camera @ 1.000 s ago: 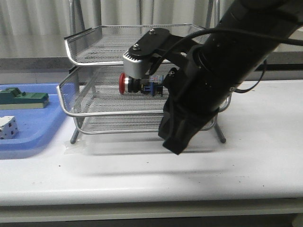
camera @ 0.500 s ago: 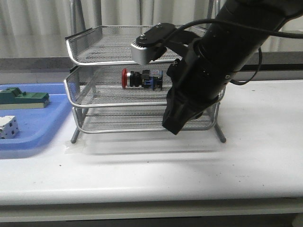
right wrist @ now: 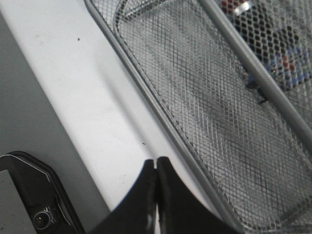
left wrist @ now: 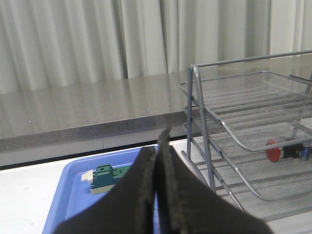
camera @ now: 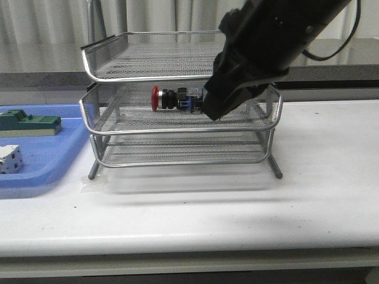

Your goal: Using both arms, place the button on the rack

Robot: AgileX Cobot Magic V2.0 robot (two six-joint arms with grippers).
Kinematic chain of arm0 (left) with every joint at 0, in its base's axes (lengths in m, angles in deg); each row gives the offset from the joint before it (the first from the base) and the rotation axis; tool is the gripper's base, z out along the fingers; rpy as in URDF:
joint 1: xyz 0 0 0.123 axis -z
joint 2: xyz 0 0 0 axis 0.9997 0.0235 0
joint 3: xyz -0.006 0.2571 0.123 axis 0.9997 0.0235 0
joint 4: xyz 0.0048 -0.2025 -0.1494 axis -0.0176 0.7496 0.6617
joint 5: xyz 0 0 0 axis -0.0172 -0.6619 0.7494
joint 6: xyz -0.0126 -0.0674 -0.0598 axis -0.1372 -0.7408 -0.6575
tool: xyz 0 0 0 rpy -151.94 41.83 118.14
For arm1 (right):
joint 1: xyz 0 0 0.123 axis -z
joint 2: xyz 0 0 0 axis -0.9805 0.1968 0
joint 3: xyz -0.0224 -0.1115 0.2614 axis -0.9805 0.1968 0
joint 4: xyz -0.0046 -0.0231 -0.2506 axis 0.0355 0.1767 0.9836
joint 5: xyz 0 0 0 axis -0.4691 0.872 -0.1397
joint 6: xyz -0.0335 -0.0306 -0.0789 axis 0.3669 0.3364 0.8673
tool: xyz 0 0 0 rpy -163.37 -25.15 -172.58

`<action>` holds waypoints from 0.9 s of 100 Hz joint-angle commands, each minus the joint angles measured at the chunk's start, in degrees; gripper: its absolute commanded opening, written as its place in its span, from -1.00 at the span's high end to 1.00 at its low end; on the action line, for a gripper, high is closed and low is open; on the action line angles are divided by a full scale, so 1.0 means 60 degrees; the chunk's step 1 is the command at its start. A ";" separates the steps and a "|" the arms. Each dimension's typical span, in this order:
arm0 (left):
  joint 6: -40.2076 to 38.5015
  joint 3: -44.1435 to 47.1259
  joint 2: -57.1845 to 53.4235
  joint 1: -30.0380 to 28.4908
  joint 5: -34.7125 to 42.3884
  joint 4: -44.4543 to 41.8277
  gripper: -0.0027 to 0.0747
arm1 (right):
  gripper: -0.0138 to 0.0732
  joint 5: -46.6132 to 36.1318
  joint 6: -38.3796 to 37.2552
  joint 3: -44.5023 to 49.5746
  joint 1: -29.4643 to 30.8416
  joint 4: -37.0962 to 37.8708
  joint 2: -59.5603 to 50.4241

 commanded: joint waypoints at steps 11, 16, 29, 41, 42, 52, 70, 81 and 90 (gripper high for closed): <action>-0.0105 -0.0239 0.0078 -0.0026 0.0696 0.0151 0.98 | 0.82 0.0085 -0.1021 0.0019 0.0337 0.0138 -0.1549; -0.0105 -0.0239 0.0078 -0.0026 0.0696 0.0151 0.98 | 0.82 0.0085 -0.1384 0.0199 0.0524 0.0447 -0.1901; -0.0105 -0.0239 0.0078 -0.0026 0.0696 0.0151 0.98 | 0.82 0.0288 -0.2702 0.0555 0.1122 0.1515 -0.2868; -0.0105 -0.0239 0.0078 -0.0026 0.0696 0.0151 0.98 | 0.82 0.0607 -0.3717 0.0875 0.1743 0.2300 -0.3725; -0.0105 -0.0239 0.0078 -0.0026 0.0696 0.0151 0.98 | 0.82 0.0638 -0.3761 0.0924 0.1802 0.2341 -0.3776; -0.0105 -0.0239 0.0078 -0.0026 0.0696 0.0151 0.98 | 0.82 0.0916 -0.4322 0.1282 0.2205 0.2943 -0.4573; -0.0105 -0.0239 0.0078 -0.0026 0.0696 0.0151 0.98 | 0.82 0.1324 -0.5512 0.2054 0.3014 0.3782 -0.6011; -0.0105 -0.0239 0.0078 -0.0026 0.0696 0.0151 0.98 | 0.82 0.1358 -0.6084 0.2607 0.3447 0.4256 -0.7098; -0.0105 -0.0239 0.0078 -0.0026 0.0696 0.0151 0.98 | 0.82 0.1428 -0.6357 0.3112 0.3708 0.4416 -0.7960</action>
